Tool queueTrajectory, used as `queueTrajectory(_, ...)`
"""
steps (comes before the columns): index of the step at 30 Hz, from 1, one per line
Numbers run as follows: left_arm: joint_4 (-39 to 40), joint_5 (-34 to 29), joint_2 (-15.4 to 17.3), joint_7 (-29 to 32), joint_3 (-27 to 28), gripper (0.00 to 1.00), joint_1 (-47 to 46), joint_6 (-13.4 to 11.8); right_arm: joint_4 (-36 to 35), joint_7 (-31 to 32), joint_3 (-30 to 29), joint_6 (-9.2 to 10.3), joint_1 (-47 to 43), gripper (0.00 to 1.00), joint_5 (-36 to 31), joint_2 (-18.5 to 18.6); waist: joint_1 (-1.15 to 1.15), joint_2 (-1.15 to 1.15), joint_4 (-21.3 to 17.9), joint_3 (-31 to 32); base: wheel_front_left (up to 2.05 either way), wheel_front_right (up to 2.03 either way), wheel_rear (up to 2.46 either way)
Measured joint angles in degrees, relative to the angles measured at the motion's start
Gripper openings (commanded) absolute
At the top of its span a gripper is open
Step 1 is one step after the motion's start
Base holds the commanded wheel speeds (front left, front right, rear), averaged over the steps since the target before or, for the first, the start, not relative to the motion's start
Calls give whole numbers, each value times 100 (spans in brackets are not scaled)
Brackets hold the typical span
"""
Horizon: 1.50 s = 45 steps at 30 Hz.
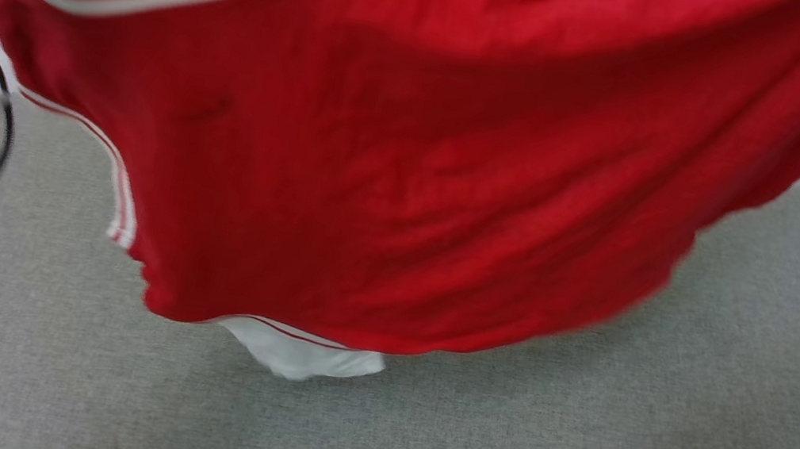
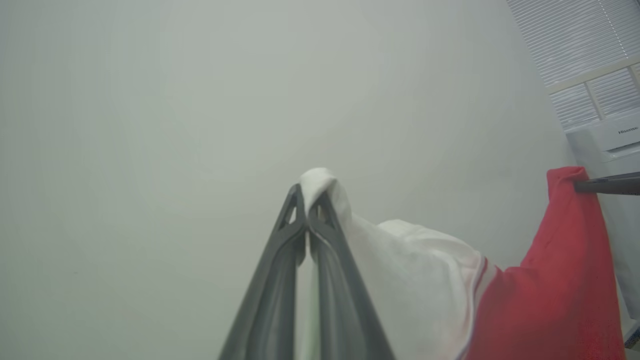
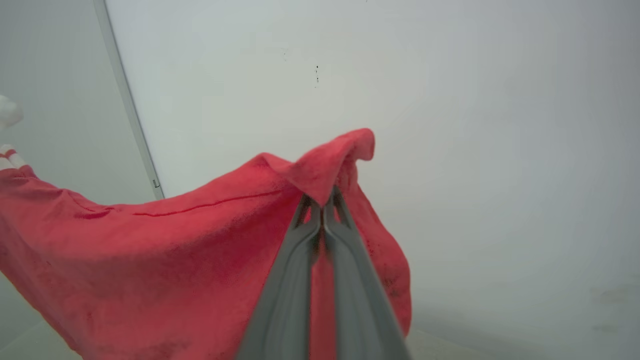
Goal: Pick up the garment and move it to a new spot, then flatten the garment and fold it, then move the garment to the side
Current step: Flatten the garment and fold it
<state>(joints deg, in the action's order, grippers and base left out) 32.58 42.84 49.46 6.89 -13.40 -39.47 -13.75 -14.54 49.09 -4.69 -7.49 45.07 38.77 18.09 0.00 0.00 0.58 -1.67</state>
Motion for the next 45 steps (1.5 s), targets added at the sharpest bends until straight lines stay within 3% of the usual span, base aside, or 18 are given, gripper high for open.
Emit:
queueTrajectory(9, -381, -215, -70, 137, -7, 0, -1545, 176, -385, 54, -241, -1, 434, 0, -56, -200, 0, 0, -255, -398, 0, 0, 0)
queueTrajectory(16, -1283, -298, -323, 134, -172, 0, -2752, 464, -109, -281, -245, -1, 1233, 0, -244, -207, 0, 0, -404, -936, 0, 0, 0)
queueTrajectory(30, -4030, -875, -1141, -225, -735, 0, -5733, 1193, 2065, -1898, -258, -1, 3228, 0, -861, -470, 1, 0, -652, -2433, 0, 0, 0)
queueTrajectory(35, -4900, -1070, -1477, -610, -786, 0, -6678, 1285, 2927, -2626, -332, -2, 4075, 0, -1222, -521, 1, 0, -680, -2994, 0, 0, 0)
queueTrajectory(41, -5856, -882, -1876, -1083, -691, 0, -6943, 1369, 4008, -3463, -241, -4, 4482, 0, -1550, -633, 2, 0, -611, -3526, 0, 0, 0)
queueTrajectory(45, -6143, -753, -2089, -1354, -754, 0, -6583, 1486, 4384, -3760, 49, -2, 4329, 0, -1552, -635, 2, 0, -423, -3694, 0, 0, 0)
